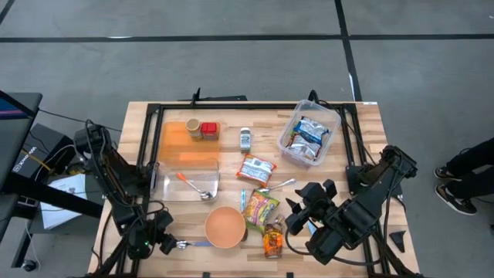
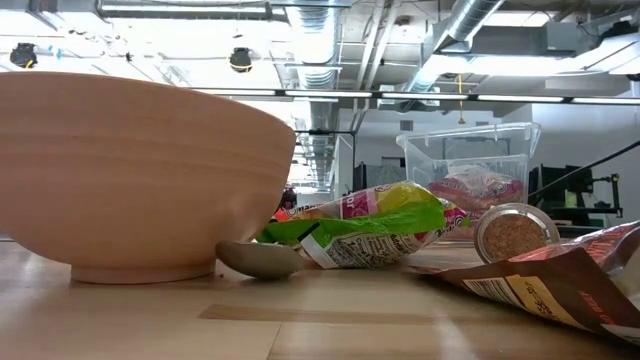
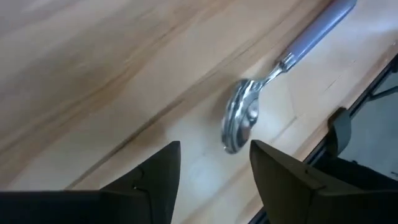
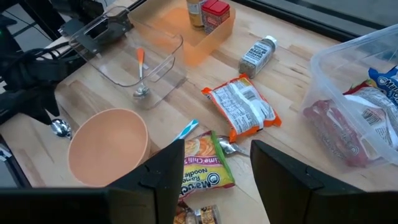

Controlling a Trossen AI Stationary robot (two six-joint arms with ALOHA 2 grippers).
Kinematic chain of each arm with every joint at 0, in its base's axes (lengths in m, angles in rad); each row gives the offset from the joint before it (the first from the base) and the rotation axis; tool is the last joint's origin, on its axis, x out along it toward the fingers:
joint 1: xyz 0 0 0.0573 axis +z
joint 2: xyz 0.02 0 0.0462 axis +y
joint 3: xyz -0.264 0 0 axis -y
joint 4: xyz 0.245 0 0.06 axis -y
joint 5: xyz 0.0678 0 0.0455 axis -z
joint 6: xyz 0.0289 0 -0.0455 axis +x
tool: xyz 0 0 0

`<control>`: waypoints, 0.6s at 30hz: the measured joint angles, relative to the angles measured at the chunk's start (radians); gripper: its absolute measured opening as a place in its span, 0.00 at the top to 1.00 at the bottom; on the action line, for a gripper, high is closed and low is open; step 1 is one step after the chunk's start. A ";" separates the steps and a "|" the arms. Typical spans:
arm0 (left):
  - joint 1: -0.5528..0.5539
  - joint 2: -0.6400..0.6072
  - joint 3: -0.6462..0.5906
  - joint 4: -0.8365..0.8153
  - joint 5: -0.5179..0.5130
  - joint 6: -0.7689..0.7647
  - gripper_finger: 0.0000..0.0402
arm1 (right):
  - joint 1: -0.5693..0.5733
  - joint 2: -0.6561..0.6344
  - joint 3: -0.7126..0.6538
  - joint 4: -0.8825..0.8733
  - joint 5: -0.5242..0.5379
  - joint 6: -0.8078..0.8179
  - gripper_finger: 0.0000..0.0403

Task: Pick & Place Food Item
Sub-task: Put the purple spoon into the bottom transparent bin

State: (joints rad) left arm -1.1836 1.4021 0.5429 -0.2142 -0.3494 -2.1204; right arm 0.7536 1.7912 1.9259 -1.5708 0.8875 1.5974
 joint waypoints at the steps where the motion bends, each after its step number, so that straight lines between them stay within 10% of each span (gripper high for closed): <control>1: 0.002 0.000 -0.004 0.005 0.001 0.001 0.53 | 0.000 0.000 0.000 0.000 0.000 0.000 0.55; 18: 0.040 0.000 -0.066 0.117 0.005 0.050 0.65 | -0.001 0.000 0.000 0.000 0.000 -0.002 0.55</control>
State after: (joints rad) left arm -1.1431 1.4017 0.4767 -0.0968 -0.3448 -2.0703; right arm 0.7525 1.7912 1.9259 -1.5711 0.8875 1.5951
